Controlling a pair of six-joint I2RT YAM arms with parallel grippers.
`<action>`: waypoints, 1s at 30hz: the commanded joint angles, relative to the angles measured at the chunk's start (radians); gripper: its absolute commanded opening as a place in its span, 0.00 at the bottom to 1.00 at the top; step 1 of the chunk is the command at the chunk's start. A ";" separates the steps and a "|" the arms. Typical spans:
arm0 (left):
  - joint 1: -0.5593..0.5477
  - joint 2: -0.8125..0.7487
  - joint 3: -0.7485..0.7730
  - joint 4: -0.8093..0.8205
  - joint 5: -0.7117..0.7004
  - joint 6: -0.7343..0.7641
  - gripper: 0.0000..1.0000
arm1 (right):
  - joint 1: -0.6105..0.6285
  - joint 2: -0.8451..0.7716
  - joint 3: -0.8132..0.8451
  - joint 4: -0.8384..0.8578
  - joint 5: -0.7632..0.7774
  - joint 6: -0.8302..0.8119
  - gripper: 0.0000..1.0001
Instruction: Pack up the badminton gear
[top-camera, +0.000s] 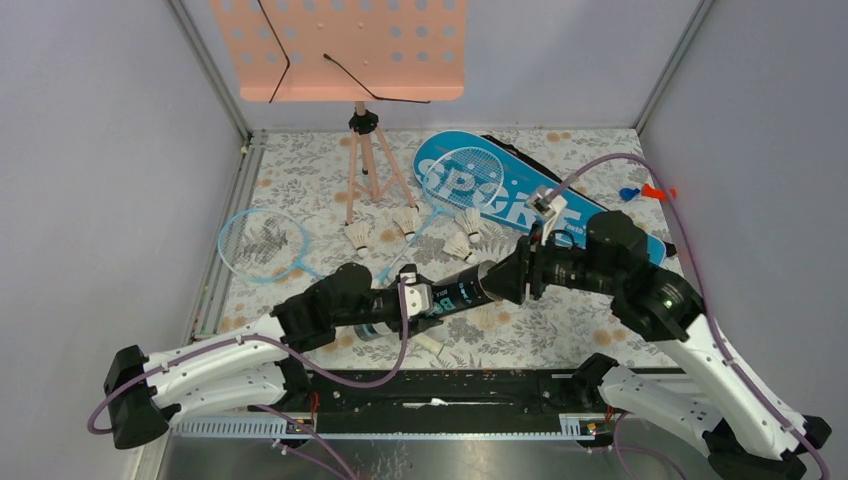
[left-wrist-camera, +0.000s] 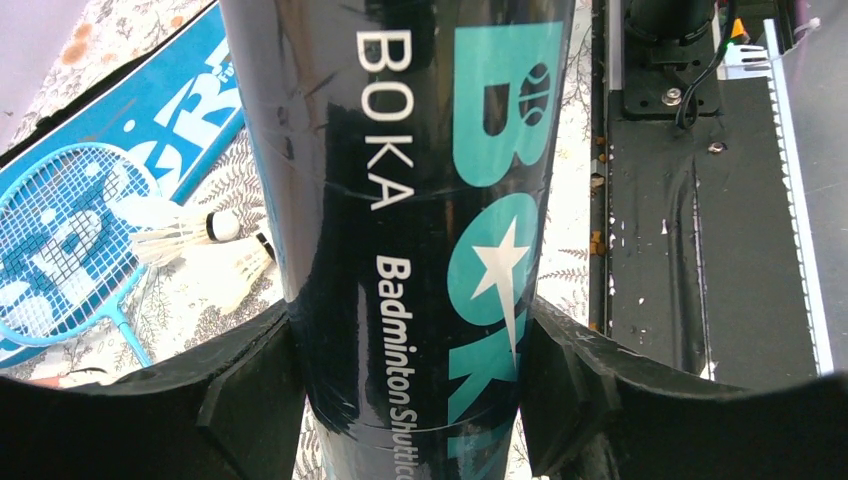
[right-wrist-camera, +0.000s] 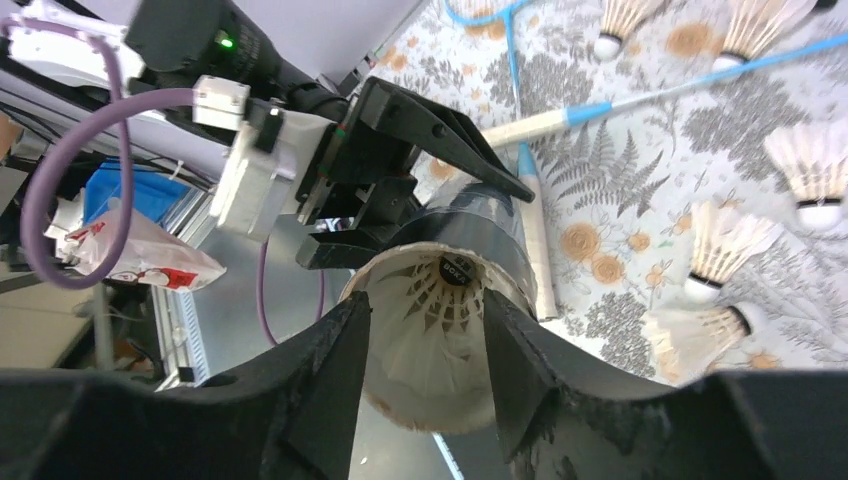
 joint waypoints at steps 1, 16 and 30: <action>-0.010 -0.054 -0.018 0.140 0.031 -0.017 0.18 | 0.013 -0.040 0.144 -0.103 0.039 -0.054 0.57; -0.010 -0.229 -0.103 0.226 -0.276 -0.167 0.16 | 0.013 -0.225 0.137 -0.174 0.452 -0.096 1.00; -0.010 -0.562 -0.187 0.210 -0.842 -0.360 0.19 | 0.161 0.174 -0.431 0.176 0.690 -0.079 0.97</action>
